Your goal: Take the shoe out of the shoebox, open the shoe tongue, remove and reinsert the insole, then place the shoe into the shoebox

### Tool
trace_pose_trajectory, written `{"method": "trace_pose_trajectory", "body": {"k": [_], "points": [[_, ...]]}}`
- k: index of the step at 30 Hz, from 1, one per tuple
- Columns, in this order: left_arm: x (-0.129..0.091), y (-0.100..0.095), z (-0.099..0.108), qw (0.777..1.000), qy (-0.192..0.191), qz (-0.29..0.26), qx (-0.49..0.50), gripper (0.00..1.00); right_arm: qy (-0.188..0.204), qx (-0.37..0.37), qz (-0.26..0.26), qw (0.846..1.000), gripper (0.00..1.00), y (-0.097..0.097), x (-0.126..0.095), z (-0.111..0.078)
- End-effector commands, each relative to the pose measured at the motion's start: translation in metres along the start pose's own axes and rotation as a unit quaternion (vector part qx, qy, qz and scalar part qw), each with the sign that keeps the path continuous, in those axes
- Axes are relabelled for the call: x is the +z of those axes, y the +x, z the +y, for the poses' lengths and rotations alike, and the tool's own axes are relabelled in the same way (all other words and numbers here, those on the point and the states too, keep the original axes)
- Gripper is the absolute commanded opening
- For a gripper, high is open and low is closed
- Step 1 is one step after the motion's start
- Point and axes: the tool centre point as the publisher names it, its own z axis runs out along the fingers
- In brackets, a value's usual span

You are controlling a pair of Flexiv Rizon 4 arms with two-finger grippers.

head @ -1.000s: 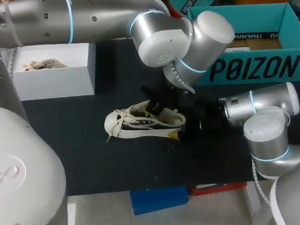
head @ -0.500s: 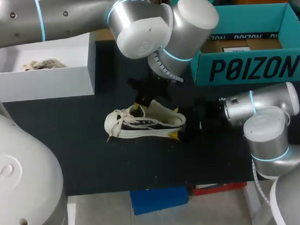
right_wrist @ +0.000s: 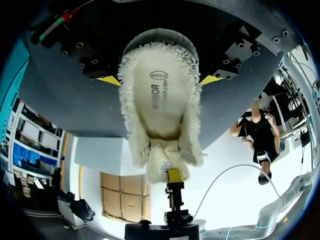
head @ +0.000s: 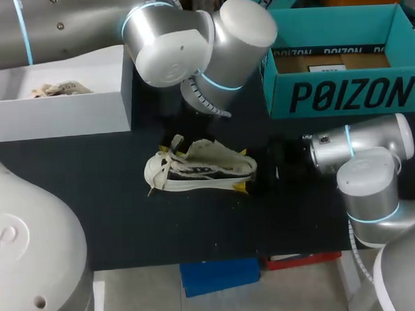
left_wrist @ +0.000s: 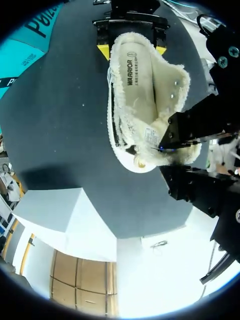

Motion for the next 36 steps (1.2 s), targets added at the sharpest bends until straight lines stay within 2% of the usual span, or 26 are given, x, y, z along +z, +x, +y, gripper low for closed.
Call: {"method": "trace_pose_trajectory", "body": {"k": [1, 12, 22, 36], "points": [[0.004, -0.008, 0.000, 1.000, -0.002, 0.002, -0.010, 1.00, 0.002, 0.001, 0.001, 1.000, 0.00, 0.000, 0.002, -0.001], [0.009, -0.030, -0.002, 1.000, -0.002, -0.005, -0.030, 1.00, 0.002, 0.001, 0.001, 1.000, 0.00, 0.000, 0.002, -0.001], [0.023, -0.045, 0.002, 0.999, -0.014, -0.009, -0.047, 1.00, 0.002, 0.001, 0.001, 1.000, 0.00, 0.000, 0.002, -0.001], [0.038, -0.050, 0.008, 0.997, -0.025, -0.044, -0.053, 1.00, 0.002, 0.001, 0.001, 1.000, 0.00, 0.000, 0.002, -0.001]]}}
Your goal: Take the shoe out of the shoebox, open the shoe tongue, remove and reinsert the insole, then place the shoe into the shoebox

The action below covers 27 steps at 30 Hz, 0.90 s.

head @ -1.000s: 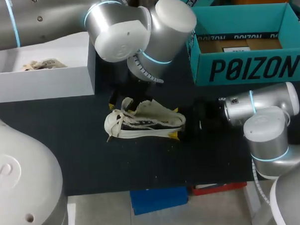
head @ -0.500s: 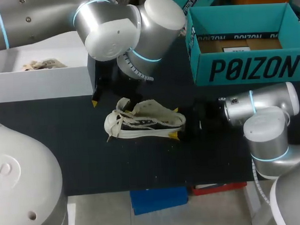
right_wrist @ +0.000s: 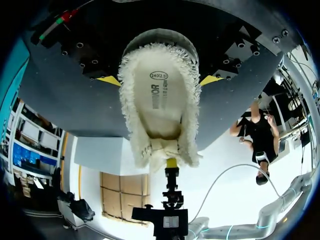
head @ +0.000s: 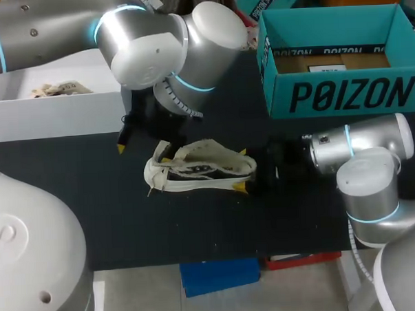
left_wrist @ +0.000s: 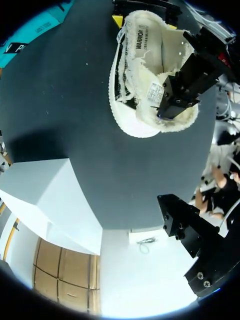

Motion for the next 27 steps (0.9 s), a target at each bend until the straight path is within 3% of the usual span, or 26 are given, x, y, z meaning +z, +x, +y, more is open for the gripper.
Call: {"method": "trace_pose_trajectory", "body": {"k": [1, 9, 15, 16, 17, 18, 19, 21, 23, 25, 27], "points": [[0.005, 0.003, 0.001, 1.000, 0.000, -0.014, -0.002, 1.00, 0.002, 0.001, 0.001, 1.000, 0.00, 0.000, 0.002, -0.001], [0.009, 0.000, 0.000, 1.000, 0.008, -0.026, -0.005, 1.00, 0.002, 0.001, 0.001, 1.000, 0.00, 0.000, 0.002, -0.001], [-0.019, -0.005, 0.000, 0.996, 0.063, 0.046, 0.040, 1.00, 0.002, 0.001, 0.001, 1.000, 0.00, 0.000, 0.002, -0.001], [-0.026, -0.006, 0.000, 0.994, 0.074, 0.065, 0.054, 0.95, 0.002, 0.001, 0.001, 1.000, 0.00, 0.000, 0.002, -0.001], [-0.034, -0.005, 0.000, 0.990, 0.087, 0.084, 0.073, 0.49, 0.002, 0.001, 0.001, 1.000, 0.00, 0.000, 0.002, -0.001], [-0.041, -0.004, -0.001, 0.985, 0.098, 0.105, 0.101, 0.11, 0.002, 0.001, 0.001, 1.000, 0.00, 0.000, 0.002, -0.001], [-0.048, -0.002, -0.001, 0.976, 0.107, 0.129, 0.141, 0.00, 0.002, 0.001, 0.001, 1.000, 0.00, 0.000, 0.002, -0.001], [-0.065, 0.005, -0.003, 0.950, 0.127, 0.183, 0.220, 0.00, 0.002, 0.001, 0.001, 1.000, 0.00, 0.000, 0.002, -0.001], [-0.081, 0.016, -0.004, 0.904, 0.144, 0.235, 0.327, 0.00, 0.002, 0.001, 0.001, 1.000, 0.00, 0.000, 0.002, -0.001], [-0.096, 0.027, -0.002, 0.837, 0.154, 0.299, 0.432, 0.00, 0.002, 0.001, 0.001, 1.000, 0.00, 0.000, 0.002, -0.001], [-0.112, 0.036, 0.000, 0.748, 0.173, 0.361, 0.530, 0.00, 0.002, 0.001, 0.001, 1.000, 0.00, 0.000, 0.002, -0.001]]}}
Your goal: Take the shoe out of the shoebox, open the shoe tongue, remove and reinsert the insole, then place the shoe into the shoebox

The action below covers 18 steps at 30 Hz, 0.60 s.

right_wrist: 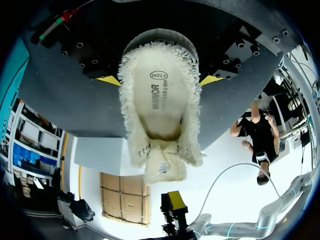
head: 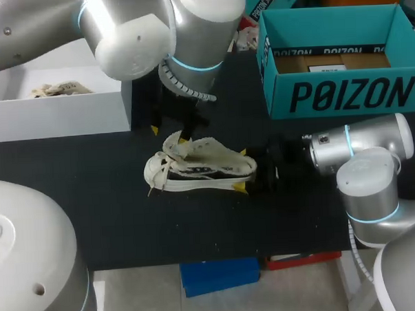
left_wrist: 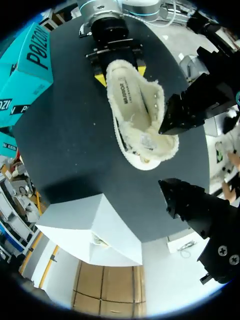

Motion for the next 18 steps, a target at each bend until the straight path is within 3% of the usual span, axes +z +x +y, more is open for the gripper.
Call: {"method": "trace_pose_trajectory", "body": {"k": [1, 5, 6, 18], "points": [[-0.026, 0.013, -0.002, 0.856, 0.095, 0.298, 0.412, 0.00, 0.001, 0.001, 0.001, 1.000, 0.00, 0.000, 0.002, -0.001], [-0.031, 0.044, -0.018, 0.819, 0.089, 0.282, 0.493, 0.00, 0.001, 0.001, 0.001, 1.000, 0.00, 0.000, 0.002, -0.001], [-0.029, 0.049, -0.026, 0.833, 0.079, 0.260, 0.481, 0.00, 0.001, 0.001, 0.001, 1.000, 0.00, 0.000, 0.002, -0.001], [-0.029, 0.049, -0.026, 0.833, 0.079, 0.260, 0.481, 0.00, 0.001, 0.001, 0.001, 1.000, 0.00, 0.000, 0.002, -0.001]]}}
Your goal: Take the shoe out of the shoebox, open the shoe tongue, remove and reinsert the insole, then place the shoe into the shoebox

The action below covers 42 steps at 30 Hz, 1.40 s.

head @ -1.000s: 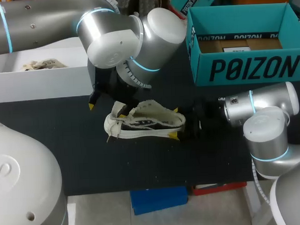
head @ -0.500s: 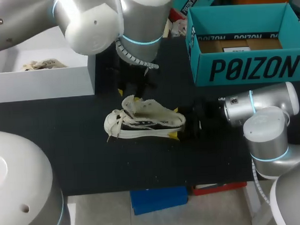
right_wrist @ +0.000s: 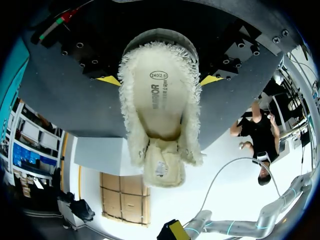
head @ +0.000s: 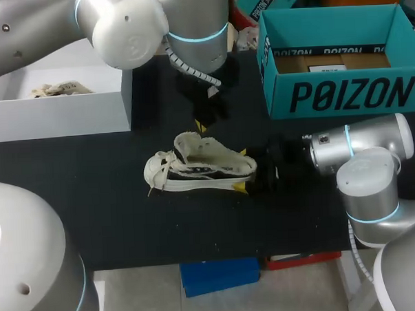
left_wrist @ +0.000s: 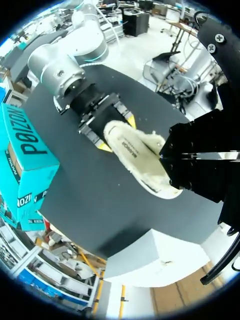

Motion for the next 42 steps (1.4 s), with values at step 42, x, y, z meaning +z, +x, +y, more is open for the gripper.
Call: {"method": "trace_pose_trajectory", "body": {"k": [42], "points": [[0.063, -0.005, -0.016, 0.907, 0.012, 0.154, 0.393, 0.00, 0.001, 0.001, 0.001, 1.000, 0.00, 0.000, 0.002, -0.001]]}}
